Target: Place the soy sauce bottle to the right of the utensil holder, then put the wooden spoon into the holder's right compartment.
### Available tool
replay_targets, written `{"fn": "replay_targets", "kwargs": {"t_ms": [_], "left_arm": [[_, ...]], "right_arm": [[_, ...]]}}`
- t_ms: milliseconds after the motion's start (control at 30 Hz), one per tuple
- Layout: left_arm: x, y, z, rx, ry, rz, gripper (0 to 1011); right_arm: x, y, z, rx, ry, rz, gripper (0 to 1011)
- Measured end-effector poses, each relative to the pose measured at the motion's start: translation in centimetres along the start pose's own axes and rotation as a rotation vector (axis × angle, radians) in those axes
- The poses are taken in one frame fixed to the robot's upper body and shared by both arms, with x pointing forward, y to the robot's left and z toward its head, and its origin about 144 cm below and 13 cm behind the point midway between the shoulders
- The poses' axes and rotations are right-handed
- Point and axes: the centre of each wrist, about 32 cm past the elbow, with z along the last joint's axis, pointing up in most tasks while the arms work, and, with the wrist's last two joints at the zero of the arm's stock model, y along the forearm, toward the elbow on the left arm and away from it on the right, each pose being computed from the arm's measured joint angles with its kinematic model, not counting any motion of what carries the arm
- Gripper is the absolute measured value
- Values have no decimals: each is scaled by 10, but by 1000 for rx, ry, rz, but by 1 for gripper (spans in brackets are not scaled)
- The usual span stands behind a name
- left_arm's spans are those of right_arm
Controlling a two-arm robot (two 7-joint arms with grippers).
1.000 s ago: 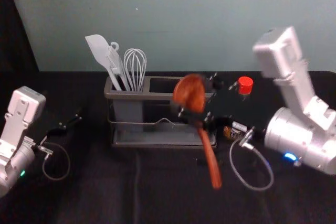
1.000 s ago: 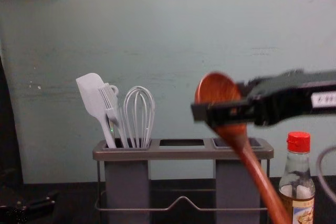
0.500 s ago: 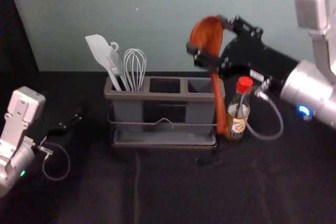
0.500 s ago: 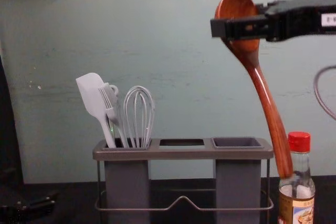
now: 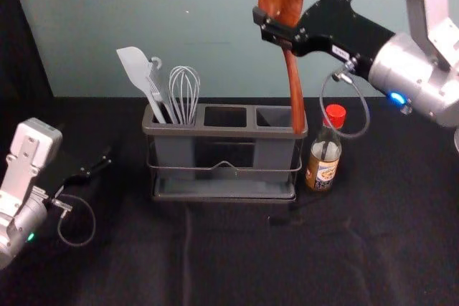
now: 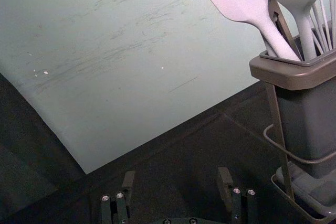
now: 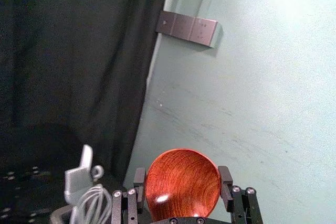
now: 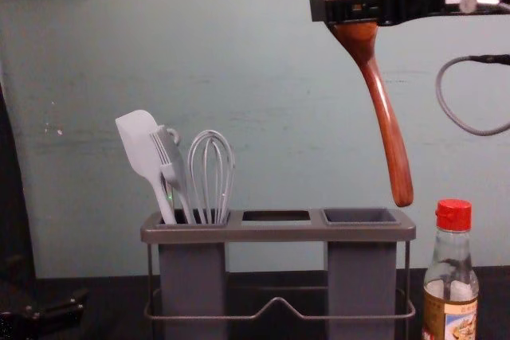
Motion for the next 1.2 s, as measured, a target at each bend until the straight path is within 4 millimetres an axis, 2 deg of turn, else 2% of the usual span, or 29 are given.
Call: {"fn": "replay_targets", "kwargs": {"t_ms": [467, 1200], "left_arm": [[0, 0, 0, 0, 0, 0, 1011], [0, 0, 0, 0, 0, 0, 1011]], "right_arm": [[12, 33, -16, -31, -32, -43, 840], [8, 49, -29, -62, -27, -27, 841]]}}
